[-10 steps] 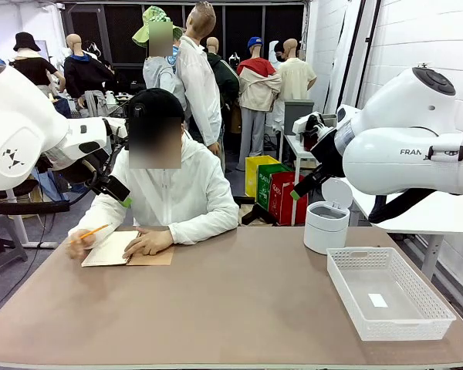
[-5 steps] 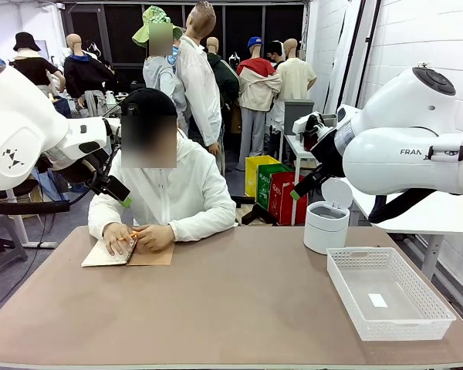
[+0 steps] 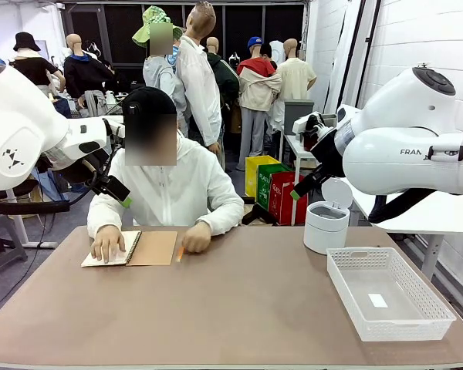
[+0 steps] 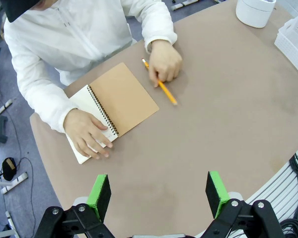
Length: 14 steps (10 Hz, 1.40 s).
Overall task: Sort the paper based on its condition.
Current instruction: If a person hands you a paper, place it in the Organizing basket , and if it's crumpled, put it in the Trash can.
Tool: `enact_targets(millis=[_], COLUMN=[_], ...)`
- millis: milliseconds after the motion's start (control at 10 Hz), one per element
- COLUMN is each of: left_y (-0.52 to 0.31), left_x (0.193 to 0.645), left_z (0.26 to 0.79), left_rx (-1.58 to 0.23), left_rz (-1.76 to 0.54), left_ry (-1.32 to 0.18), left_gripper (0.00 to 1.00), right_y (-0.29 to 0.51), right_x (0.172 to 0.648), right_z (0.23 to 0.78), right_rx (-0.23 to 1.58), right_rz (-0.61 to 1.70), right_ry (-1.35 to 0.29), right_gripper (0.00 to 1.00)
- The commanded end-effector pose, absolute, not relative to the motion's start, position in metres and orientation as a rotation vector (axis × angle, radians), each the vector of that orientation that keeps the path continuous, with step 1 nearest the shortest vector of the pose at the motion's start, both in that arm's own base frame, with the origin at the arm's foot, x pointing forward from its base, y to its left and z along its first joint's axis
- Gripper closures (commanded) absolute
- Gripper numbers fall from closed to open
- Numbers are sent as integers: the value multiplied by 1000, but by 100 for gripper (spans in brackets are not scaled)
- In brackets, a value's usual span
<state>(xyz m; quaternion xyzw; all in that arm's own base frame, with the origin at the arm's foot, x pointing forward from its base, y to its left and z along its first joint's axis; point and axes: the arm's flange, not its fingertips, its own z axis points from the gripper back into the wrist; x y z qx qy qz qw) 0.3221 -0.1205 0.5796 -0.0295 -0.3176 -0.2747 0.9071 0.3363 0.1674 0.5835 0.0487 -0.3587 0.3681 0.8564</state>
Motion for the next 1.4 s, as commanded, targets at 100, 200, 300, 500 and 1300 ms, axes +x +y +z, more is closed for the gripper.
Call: enact_targets(millis=[100,200,300,500,1300], left_y=[-120,-120,-120,-120,-120], left_x=[323,323,323,323,323], left_z=[579,579,579,579,579], left_rx=[-63,-63,-63,-63,-63], left_rz=[-565,-565,-565,-565,-565], left_ry=[-657,-657,-657,-657,-657], left_gripper=[0,0,0,0,0], right_y=[167,167,167,167,167], right_x=[337,337,337,337,337], right_z=[583,583,583,583,583], right_rx=[107,107,107,107,107], right_rz=[774,774,774,774,774], right_ry=[-753,-753,-753,-753,-753], right_gripper=[0,0,0,0,0])
